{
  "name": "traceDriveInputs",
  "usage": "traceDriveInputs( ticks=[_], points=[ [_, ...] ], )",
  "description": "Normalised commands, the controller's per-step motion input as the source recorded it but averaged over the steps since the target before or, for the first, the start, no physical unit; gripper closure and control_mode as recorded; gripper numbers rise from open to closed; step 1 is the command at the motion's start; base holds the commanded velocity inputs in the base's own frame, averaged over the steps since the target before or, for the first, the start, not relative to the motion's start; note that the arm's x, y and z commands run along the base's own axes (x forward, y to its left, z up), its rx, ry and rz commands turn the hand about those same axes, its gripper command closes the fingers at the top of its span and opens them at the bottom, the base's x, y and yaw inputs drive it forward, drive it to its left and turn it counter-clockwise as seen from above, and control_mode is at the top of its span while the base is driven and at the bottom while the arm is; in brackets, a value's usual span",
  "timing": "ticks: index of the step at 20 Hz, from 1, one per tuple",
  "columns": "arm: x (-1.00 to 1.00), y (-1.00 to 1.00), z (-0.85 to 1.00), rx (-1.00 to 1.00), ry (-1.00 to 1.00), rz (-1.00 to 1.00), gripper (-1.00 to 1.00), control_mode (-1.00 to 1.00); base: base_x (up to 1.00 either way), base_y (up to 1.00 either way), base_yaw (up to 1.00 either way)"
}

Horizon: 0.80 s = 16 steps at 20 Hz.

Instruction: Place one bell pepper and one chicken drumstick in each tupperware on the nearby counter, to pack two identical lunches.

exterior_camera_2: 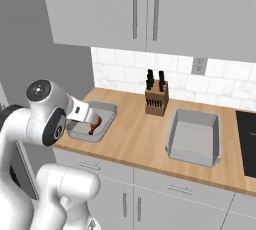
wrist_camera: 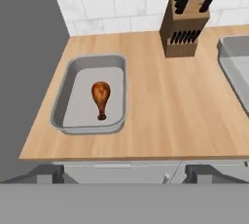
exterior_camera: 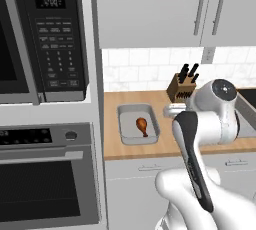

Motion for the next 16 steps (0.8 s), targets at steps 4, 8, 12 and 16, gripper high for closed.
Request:
traceDriveInputs(
  ticks=[4,8,12,16],
  points=[
    [-0.86,0.00,1.00,-0.01,0.00,0.01,-1.00,-1.00,0.00,0.00,0.00],
    [-0.92,0.00,0.96,0.00,-0.01,0.02,-1.00,-1.00,0.00,0.00,0.00],
    [-0.25,0.00,0.17,0.00,-0.03,0.00,-1.00,1.00,-0.75,0.00,0.01],
    [0.00,0.00,0.00,0.00,0.00,0.00,-1.00,1.00,-1.00,0.07,0.01]
  ],
)
